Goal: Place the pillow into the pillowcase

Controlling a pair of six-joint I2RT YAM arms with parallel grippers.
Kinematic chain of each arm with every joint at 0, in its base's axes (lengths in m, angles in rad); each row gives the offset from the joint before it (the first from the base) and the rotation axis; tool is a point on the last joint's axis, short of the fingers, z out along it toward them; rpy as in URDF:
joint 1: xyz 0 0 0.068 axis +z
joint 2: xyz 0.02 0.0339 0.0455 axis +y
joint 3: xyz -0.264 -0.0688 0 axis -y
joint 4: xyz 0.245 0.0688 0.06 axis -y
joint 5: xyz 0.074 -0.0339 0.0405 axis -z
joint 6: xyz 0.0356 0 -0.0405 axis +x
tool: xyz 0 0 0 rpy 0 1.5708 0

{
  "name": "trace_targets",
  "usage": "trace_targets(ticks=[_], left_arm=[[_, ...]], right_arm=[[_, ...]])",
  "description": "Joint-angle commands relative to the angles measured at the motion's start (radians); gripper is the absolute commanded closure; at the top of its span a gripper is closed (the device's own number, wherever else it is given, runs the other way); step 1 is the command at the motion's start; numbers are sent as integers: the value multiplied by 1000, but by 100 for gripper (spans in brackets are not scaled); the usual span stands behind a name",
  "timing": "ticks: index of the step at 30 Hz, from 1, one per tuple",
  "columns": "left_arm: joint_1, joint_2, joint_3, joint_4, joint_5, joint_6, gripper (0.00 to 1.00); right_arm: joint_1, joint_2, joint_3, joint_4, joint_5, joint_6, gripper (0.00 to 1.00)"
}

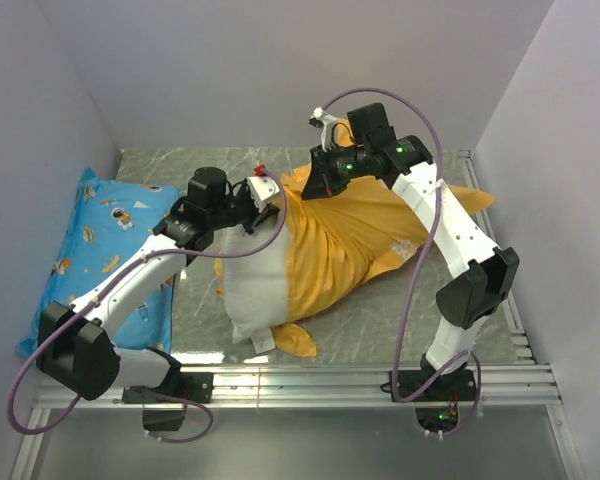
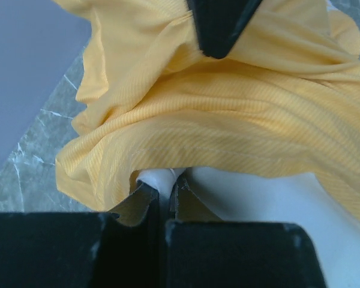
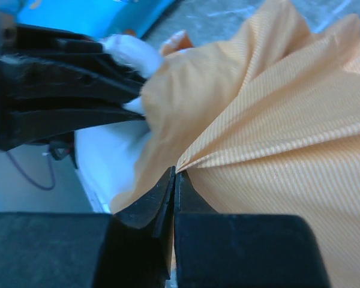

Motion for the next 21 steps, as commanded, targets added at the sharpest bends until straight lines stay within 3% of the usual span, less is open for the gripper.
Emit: trace_targets(ticks=[1,3,4,5,7,8,10,13,14,15,17,18,20,21], left_arm=[[-17,-10,21,78,107,-95,100],[-8,-5,3,90,85,-120,100],[4,13,-4,98,84,-155,100],[12,28,-7,103,71,-175,100],[24,76,2,106,56,-238,100],[37,87,1,110,48,-262,99],[43,92,-8,110,59,-330,100],[44,85,-50,155,68,-449,100],[44,90,-63,158,73,-473,99],[44,95,-68,166,67,-499,99],[61,122,-77,186,53,-606,100],[72,137,-73,176,54,-638,100],[105,176,-41,120,36,-684,99],[124,185,-24,73,36,-684,93]], right_arm=[[20,-49,70,75,-248,79,100],[16,-52,-47,127,-105,24,100],[-2,-9,-209,157,-90,18,100],[-7,37,-233,127,-96,-16,100],[-9,133,-180,40,-178,-108,100],[-10,196,-152,6,-209,-70,100],[0,174,-62,10,-383,-25,100],[39,3,-136,201,-339,7,100],[37,-28,-207,403,-319,116,100],[24,-41,-248,446,-294,116,100],[4,26,-235,364,-194,52,100],[-27,70,-123,292,-196,20,99],[-62,161,-24,108,-167,-48,82],[-84,160,-7,78,-126,-71,53]])
